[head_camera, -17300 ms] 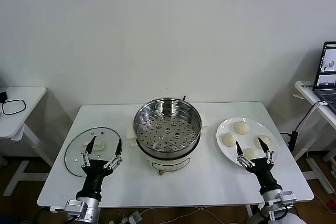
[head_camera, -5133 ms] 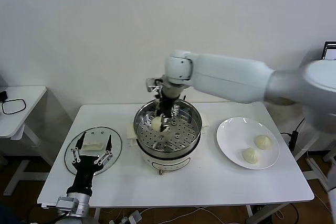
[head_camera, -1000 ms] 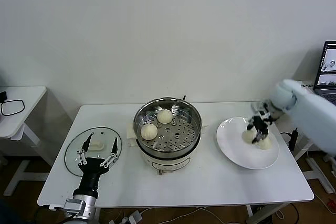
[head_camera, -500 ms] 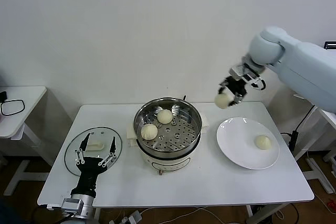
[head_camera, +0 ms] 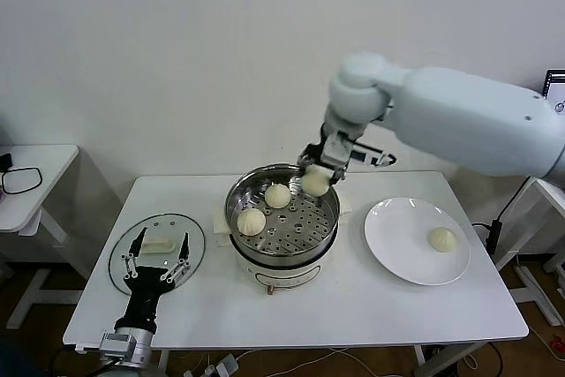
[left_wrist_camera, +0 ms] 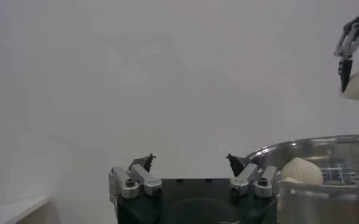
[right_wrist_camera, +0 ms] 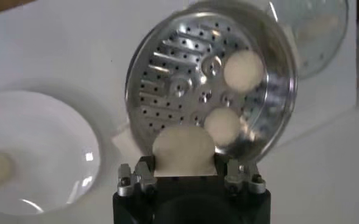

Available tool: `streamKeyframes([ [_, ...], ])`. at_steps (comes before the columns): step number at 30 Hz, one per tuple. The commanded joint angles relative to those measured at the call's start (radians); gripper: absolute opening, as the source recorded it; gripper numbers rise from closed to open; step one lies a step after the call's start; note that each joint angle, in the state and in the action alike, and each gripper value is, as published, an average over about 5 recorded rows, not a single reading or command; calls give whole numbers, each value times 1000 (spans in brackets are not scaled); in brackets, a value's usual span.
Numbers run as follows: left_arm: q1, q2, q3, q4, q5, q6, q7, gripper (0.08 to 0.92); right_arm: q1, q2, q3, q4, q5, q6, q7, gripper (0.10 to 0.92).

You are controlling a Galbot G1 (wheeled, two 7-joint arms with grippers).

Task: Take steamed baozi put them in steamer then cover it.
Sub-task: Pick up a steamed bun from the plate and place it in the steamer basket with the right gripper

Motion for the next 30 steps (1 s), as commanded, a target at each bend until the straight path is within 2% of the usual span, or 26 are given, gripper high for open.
streamKeyframes([
  [1,-4,4,-8,14,-4,1,1,823,-68,77,-64,45,-84,123,74,662],
  [9,-13,5,-16,31,-8,4,0,823,-99,98,-86,49,-92,130,93,662],
  [30,-15,5,-44,48,-19,-1,13,823,-177,190,-74,-69,-135,127,99,668],
])
